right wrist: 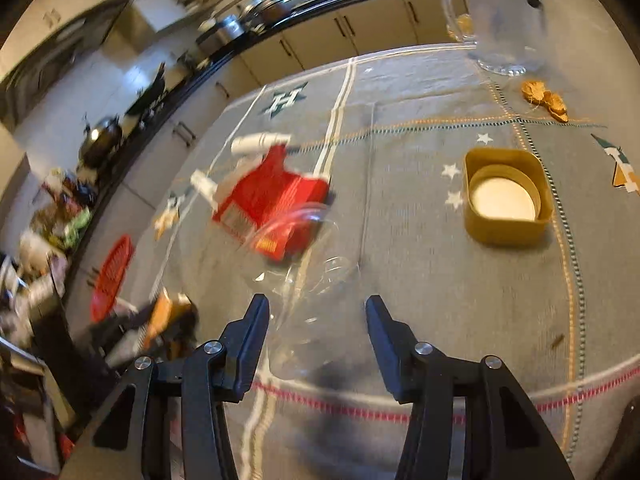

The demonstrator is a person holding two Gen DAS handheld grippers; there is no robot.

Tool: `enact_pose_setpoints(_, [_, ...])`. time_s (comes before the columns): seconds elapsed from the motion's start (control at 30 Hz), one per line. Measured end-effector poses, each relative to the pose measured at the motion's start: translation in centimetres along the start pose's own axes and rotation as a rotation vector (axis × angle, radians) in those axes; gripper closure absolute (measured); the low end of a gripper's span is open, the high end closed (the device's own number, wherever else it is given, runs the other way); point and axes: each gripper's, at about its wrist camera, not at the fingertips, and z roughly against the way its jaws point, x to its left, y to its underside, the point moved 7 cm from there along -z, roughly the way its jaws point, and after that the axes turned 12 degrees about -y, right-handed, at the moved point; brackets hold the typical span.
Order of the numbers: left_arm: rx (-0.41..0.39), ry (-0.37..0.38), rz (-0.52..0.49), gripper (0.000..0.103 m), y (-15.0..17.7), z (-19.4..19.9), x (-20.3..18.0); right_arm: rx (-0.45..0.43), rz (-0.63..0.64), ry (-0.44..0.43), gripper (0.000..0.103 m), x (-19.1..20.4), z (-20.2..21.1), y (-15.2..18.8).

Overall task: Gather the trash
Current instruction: 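Close the right tool on the rim of the clear plastic container, then lift the orange box with the left tool while the right tool lifts the plastic container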

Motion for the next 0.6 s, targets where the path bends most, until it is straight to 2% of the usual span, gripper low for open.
enact_pose_setpoints(0.27, [-0.005, 0.028, 0.015, 0.06, 0.3, 0.3, 0.4, 0.016, 0.038, -0.007, 0.048, -0.1, -1.0, -0.5])
enact_pose_setpoints(0.33, [-0.01, 0.033, 0.018, 0.06, 0.4, 0.4, 0.5, 0.037, 0.036, -0.028, 0.051, 0.1, -1.8, 0.1])
enact_pose_setpoints(0.4, [-0.017, 0.034, 0.03, 0.06, 0.6, 0.5, 0.8, 0.026, 0.041, -0.038, 0.056, 0.5, -1.8, 0.5])
enact_pose_setpoints(0.6, [-0.037, 0.023, 0.068, 0.06, 0.4, 1.0, 2.0, -0.047, 0.035, -0.062, 0.057, 2.0, -0.3, 1.1])
